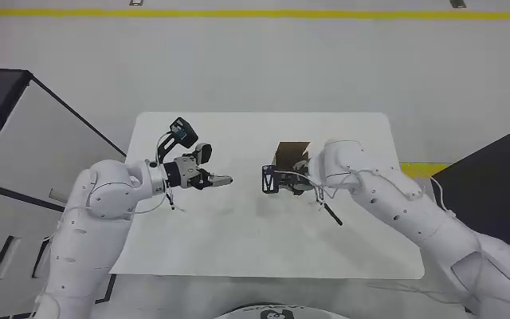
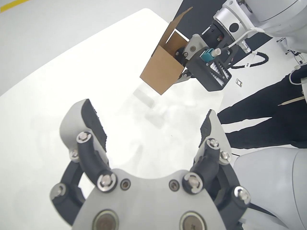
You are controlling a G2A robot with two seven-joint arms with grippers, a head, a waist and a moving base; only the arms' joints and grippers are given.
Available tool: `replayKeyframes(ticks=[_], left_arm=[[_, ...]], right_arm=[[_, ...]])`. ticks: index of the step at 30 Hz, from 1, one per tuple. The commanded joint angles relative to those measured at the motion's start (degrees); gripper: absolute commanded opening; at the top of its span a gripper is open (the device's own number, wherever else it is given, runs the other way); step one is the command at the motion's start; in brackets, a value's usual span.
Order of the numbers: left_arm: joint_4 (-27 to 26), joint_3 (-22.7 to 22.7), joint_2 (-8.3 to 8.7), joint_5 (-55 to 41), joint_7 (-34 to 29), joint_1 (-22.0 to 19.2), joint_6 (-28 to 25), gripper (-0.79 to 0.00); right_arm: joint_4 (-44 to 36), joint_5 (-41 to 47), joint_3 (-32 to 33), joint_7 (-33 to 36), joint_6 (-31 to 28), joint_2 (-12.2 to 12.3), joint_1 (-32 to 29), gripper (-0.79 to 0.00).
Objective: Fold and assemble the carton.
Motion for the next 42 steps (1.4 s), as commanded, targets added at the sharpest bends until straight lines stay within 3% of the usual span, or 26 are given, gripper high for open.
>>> replayKeyframes(ticks=[1,14,17,19,22,29,33,35,36,37,42], left_arm=[[0.2,0.1,0.09,0.0,-0.2,0.0,0.0,0.0],[0.2,0.1,0.09,0.0,-0.2,0.0,0.0,0.0],[0.2,0.1,0.09,0.0,-0.2,0.0,0.0,0.0],[0.2,0.1,0.09,0.0,-0.2,0.0,0.0,0.0],[0.2,0.1,0.09,0.0,-0.2,0.0,0.0,0.0],[0.2,0.1,0.09,0.0,-0.2,0.0,0.0,0.0],[0.2,0.1,0.09,0.0,-0.2,0.0,0.0,0.0],[0.2,0.1,0.09,0.0,-0.2,0.0,0.0,0.0],[0.2,0.1,0.09,0.0,-0.2,0.0,0.0,0.0],[0.2,0.1,0.09,0.0,-0.2,0.0,0.0,0.0],[0.2,0.1,0.09,0.0,-0.2,0.0,0.0,0.0]], right_arm=[[1.9,-0.6,-1.6,-1.1,-0.3,-0.8,0.8,-0.785],[10.3,-3.4,-7.4,-6.5,1.6,-4.8,2.2,-0.763],[10.8,-3.6,-7.7,-6.9,1.6,-5.2,2.2,-0.489],[10.9,-3.7,-7.7,-6.9,1.7,-5.3,2.3,-0.24],[10.4,-3.8,-7.2,-6.6,1.9,-5.3,2.3,-0.222],[7.8,-2.9,-4.2,-5.6,2.9,-4.4,1.5,-0.249],[6.4,-1.0,-1.7,-4.8,3.6,-3.5,0.7,-0.437],[5.4,-0.1,-0.3,-3.9,4.3,-3.0,0.2,-0.597],[5.0,0.3,0.2,-3.5,4.3,-2.8,0.0,-0.72],[4.7,0.4,0.5,-3.0,4.5,-2.7,-0.2,-0.782],[3.7,1.5,1.3,-1.6,5.4,-2.4,-0.6,-0.785]])
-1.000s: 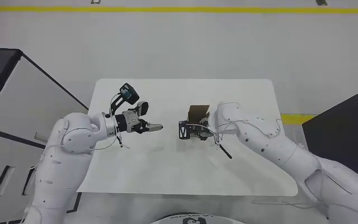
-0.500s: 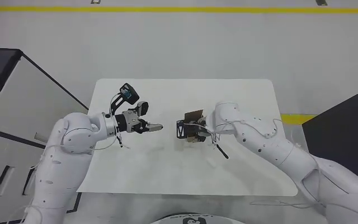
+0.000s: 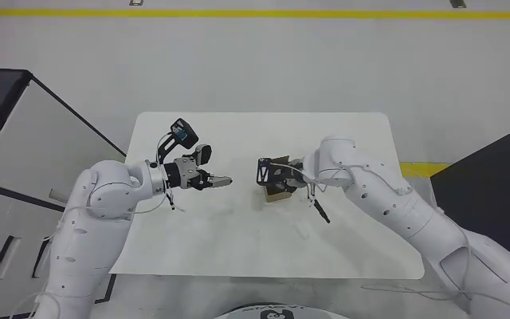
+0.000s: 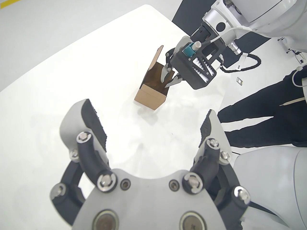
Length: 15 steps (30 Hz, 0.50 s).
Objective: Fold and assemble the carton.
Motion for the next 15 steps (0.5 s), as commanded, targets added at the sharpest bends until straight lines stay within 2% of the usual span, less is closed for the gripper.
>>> replayKeyframes(ticks=[1,11,15], left_arm=[[0.0,0.0,0.0,0.0,0.0,0.0,0.0,0.0],[0.0,0.0,0.0,0.0,0.0,0.0,0.0,0.0],[0.0,0.0,0.0,0.0,0.0,0.0,0.0,0.0]], right_arm=[[-0.2,0.2,0.2,0.6,0.8,0.0,0.0,-0.785],[-0.2,-0.1,-0.2,1.3,2.5,-0.4,0.3,-0.785],[1.3,-2.3,-0.8,-1.8,2.4,-0.7,-0.3,-0.785]])
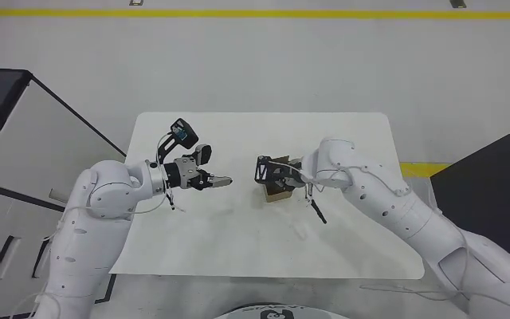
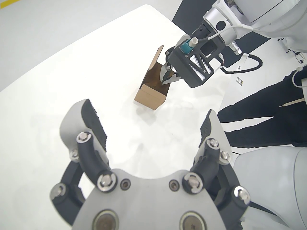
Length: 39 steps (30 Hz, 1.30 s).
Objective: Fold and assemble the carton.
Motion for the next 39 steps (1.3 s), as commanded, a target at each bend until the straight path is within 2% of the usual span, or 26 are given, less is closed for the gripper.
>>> replayKeyframes(ticks=[1,11,27,39], left_arm=[[0.0,0.0,0.0,0.0,0.0,0.0,0.0,0.0],[0.0,0.0,0.0,0.0,0.0,0.0,0.0,0.0],[0.0,0.0,0.0,0.0,0.0,0.0,0.0,0.0],[0.0,0.0,0.0,0.0,0.0,0.0,0.0,0.0]], right_arm=[[1.0,-0.7,-0.5,-1.3,-0.4,-0.3,0.2,-0.785],[6.2,-1.9,-3.3,-4.8,-0.8,-2.5,1.9,-0.785],[11.7,-3.6,-7.2,-5.8,-0.3,-5.7,2.8,-0.785],[14.7,-4.5,-7.8,-6.7,-0.7,-7.2,3.0,-0.785]])
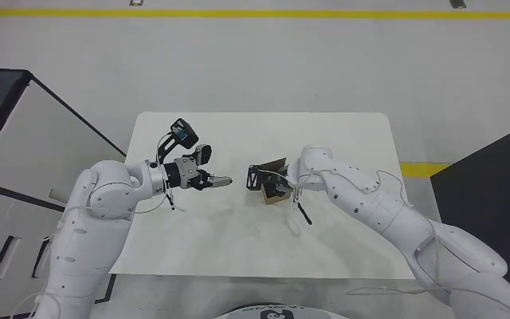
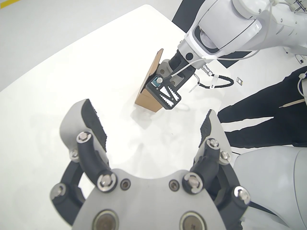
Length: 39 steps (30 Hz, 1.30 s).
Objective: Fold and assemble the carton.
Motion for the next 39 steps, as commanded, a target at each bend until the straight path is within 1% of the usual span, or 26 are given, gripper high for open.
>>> replayKeyframes(ticks=[1,9,19,23,29,39], left_arm=[[0.0,0.0,0.0,0.0,0.0,0.0,0.0,0.0],[0.0,0.0,0.0,0.0,0.0,0.0,0.0,0.0],[0.0,0.0,0.0,0.0,0.0,0.0,0.0,0.0],[0.0,0.0,0.0,0.0,0.0,0.0,0.0,0.0],[0.0,0.0,0.0,0.0,0.0,0.0,0.0,0.0],[0.0,0.0,0.0,0.0,0.0,0.0,0.0,0.0]], right_arm=[[0.3,-0.1,0.0,0.1,-0.2,-0.2,0.0,-0.785],[0.5,-0.3,0.6,0.3,-0.3,-0.6,0.2,-0.785],[-3.3,-1.4,4.1,1.5,-0.1,0.8,-1.3,-0.785],[-3.4,-1.9,4.4,1.3,-0.6,0.9,-1.9,-0.785],[-2.0,-2.7,3.3,0.5,-0.9,0.1,-1.7,-0.785],[2.7,-2.7,1.1,-0.6,-1.4,-2.2,-0.2,-0.785]])
